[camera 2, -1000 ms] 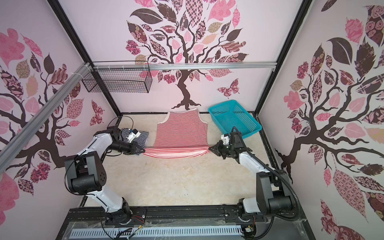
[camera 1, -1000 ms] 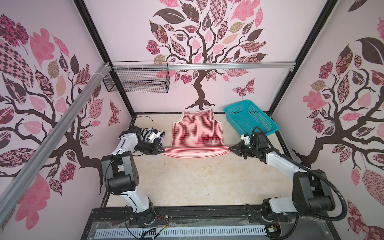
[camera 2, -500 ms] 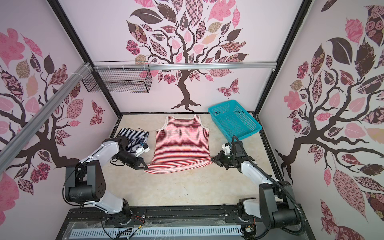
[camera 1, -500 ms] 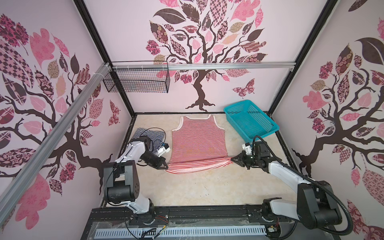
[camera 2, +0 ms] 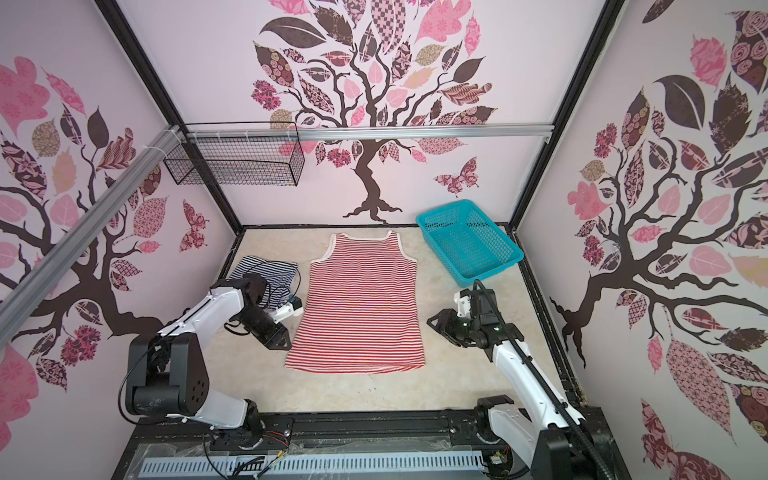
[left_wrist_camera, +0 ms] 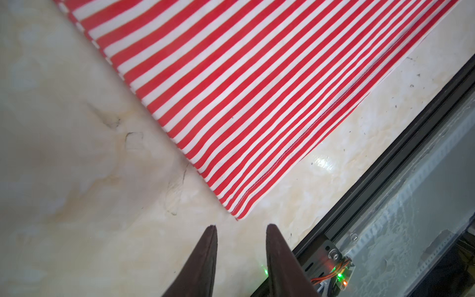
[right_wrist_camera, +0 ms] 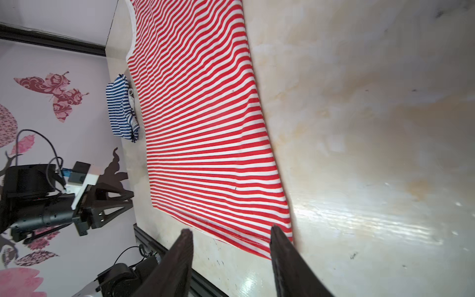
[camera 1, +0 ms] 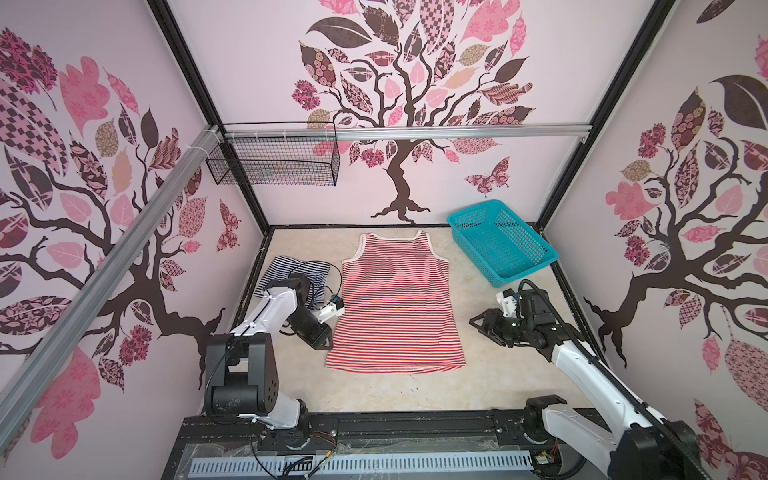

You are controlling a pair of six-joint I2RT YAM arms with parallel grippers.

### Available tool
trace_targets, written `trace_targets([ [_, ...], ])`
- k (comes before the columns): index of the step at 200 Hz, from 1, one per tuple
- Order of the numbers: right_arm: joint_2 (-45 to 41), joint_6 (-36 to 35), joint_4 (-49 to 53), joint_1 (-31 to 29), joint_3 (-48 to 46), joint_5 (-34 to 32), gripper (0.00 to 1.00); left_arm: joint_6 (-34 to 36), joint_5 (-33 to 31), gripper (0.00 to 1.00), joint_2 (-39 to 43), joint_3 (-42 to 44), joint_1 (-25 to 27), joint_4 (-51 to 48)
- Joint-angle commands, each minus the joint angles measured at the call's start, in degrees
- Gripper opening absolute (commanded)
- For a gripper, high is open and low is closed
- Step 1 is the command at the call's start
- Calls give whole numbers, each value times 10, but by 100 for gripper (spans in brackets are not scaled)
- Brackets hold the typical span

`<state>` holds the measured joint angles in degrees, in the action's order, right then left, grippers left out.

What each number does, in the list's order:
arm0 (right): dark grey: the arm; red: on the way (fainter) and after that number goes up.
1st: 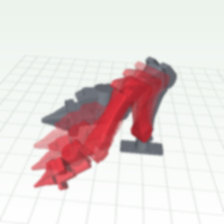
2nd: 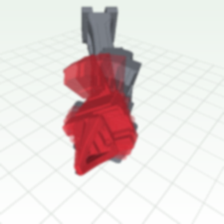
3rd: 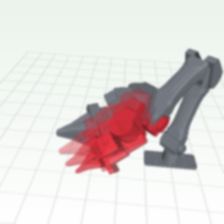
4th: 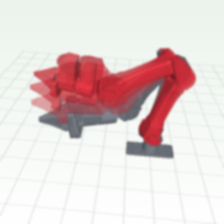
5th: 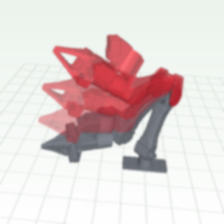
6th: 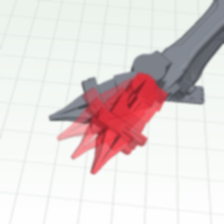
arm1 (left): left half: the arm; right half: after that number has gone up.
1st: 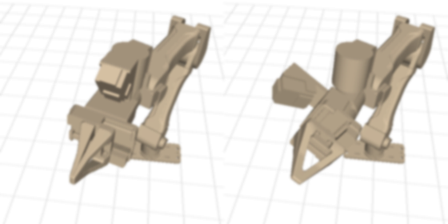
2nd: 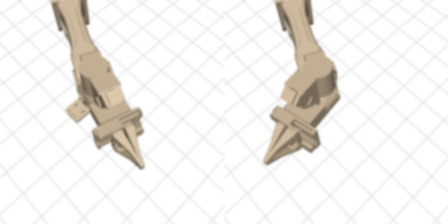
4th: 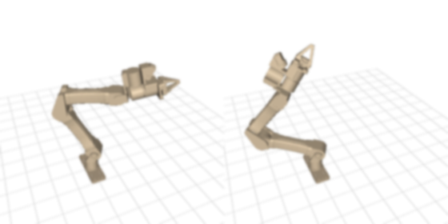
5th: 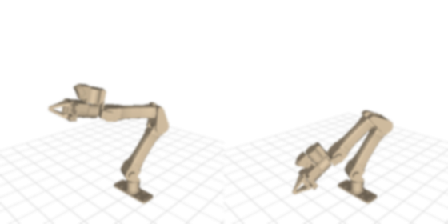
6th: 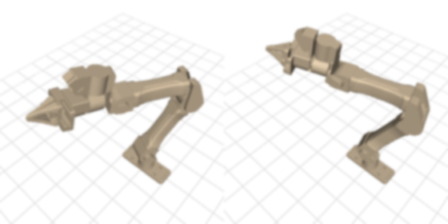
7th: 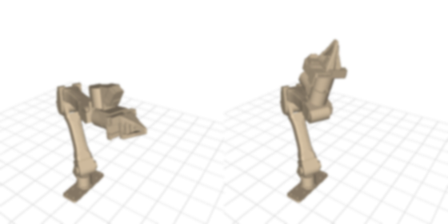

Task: Fold and stack the tank tops
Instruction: 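Lay the red top flat on the table with both grippers, pulling it toward the robot, then open both grippers and move them to the hem of the flattened red top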

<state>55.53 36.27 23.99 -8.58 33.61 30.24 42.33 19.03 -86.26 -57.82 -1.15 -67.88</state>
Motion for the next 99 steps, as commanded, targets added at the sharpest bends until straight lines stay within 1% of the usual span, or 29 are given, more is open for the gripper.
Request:
trace_targets([
  [1,-8,4,49,-60,34,-61,50,-14,-12,36,14,-40,-7,20],
  [6,-6,9,47,-76,33,-67,49,-26,-6,36,15,-46,-7,31],
  [16,-5,28,20,-100,16,-63,47,-43,28,37,9,-56,-3,44],
  [25,-2,51,-21,-120,-6,-53,44,-51,46,37,-4,-68,13,47],
  [31,6,66,-44,-135,-18,-52,43,-67,47,37,-15,-73,28,62],
  [43,34,83,-76,-166,-30,-64,37,-92,28,37,-40,-85,64,95],
  [57,70,95,-110,-196,-32,-77,34,-120,-8,36,-72,-101,97,144],
  [67,93,105,-140,-209,-37,-80,31,-129,-17,36,-98,-118,110,163],
  [82,129,116,-172,-217,-41,-86,26,-136,-35,35,-142,-155,123,158],
  [99,160,117,-186,-221,-44,-95,25,-139,-53,34,-183,-176,128,161],
])
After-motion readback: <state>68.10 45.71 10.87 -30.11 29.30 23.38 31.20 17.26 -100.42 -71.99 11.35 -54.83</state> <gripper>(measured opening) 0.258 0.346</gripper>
